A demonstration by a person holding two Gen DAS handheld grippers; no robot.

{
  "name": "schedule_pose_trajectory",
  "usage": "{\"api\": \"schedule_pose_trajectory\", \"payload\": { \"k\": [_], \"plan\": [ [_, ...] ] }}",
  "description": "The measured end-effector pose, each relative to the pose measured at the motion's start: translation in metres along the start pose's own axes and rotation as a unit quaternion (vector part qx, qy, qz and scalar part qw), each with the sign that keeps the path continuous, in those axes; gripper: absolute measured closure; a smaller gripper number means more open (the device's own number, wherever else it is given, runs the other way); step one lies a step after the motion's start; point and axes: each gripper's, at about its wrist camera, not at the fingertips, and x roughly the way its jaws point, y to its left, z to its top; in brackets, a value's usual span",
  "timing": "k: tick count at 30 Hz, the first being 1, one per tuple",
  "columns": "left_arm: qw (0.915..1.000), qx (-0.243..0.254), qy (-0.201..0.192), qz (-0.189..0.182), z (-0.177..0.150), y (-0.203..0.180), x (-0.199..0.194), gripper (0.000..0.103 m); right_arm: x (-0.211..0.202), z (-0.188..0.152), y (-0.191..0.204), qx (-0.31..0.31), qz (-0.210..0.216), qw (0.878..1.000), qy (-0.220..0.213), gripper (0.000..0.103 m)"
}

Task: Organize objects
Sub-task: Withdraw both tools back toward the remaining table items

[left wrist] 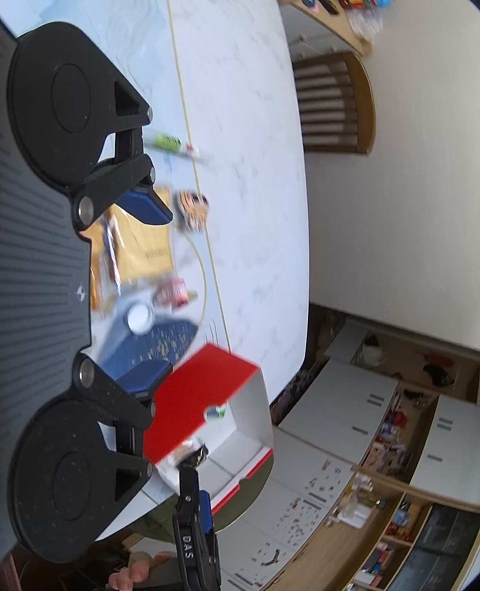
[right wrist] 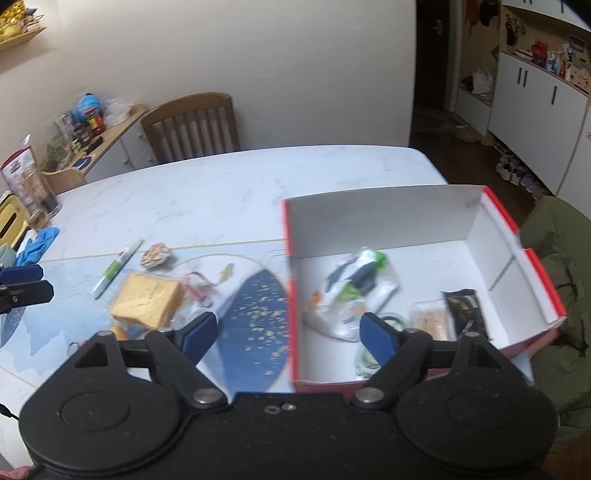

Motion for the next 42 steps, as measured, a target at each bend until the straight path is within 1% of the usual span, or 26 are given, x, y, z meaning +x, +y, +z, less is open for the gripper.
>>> {"api": "schedule_pose_trajectory", "payload": {
  "k": [4,6,11,13,14,15,16,21,26,29,32,38,42],
  "plan": [
    [0.9999,-0.012,0.005,0.009,-0.011,0.025,-0.007,0.021,0.007,-0.003,0.021,-0.005,0.015,1.000,0.005,0.011],
    [0.9998,-0.015,0.006,0.015,-0.016,0.035,-0.010,0.017,0.012,-0.004,0.033,-0.009,0.021,1.000,0.010,0.010],
    [0.9993,-0.019,0.009,0.031,-0.033,0.058,-0.014,0.015,0.024,-0.009,0.059,-0.022,0.027,0.999,0.025,0.010],
    [0.9991,-0.023,0.014,0.031,-0.041,0.066,-0.014,0.013,0.029,-0.011,0.068,-0.024,0.030,0.999,0.032,0.010],
    [0.9991,-0.024,0.017,0.031,-0.045,0.070,-0.014,0.010,0.032,-0.012,0.073,-0.026,0.031,0.999,0.035,0.010],
    [0.9990,-0.025,0.020,0.032,-0.048,0.073,-0.013,0.003,0.034,-0.013,0.078,-0.028,0.032,0.998,0.039,0.010],
    [0.9989,-0.024,0.022,0.034,-0.052,0.076,-0.012,0.000,0.036,-0.014,0.083,-0.031,0.033,0.998,0.042,0.010],
    [0.9986,-0.014,0.033,0.039,-0.072,0.087,-0.002,0.000,0.049,-0.016,0.108,-0.038,0.037,0.997,0.058,0.010],
    [0.9979,0.006,0.047,0.044,-0.090,0.093,0.013,0.000,0.063,-0.017,0.132,-0.033,0.039,0.996,0.074,0.010],
    [0.9974,0.021,0.053,0.044,-0.097,0.095,0.022,0.000,0.072,-0.018,0.146,-0.031,0.032,0.996,0.081,0.010],
    [0.9963,0.047,0.055,0.045,-0.104,0.095,0.030,0.000,0.083,-0.018,0.158,-0.022,0.032,0.995,0.094,0.010],
    [0.9941,0.092,0.046,0.035,-0.114,0.089,0.042,0.000,0.104,-0.022,0.179,-0.007,0.026,0.993,0.119,0.010],
    [0.9909,0.126,0.039,0.026,-0.117,0.078,0.048,0.000,0.117,-0.025,0.188,0.009,0.025,0.990,0.135,0.010]
  ]
}}
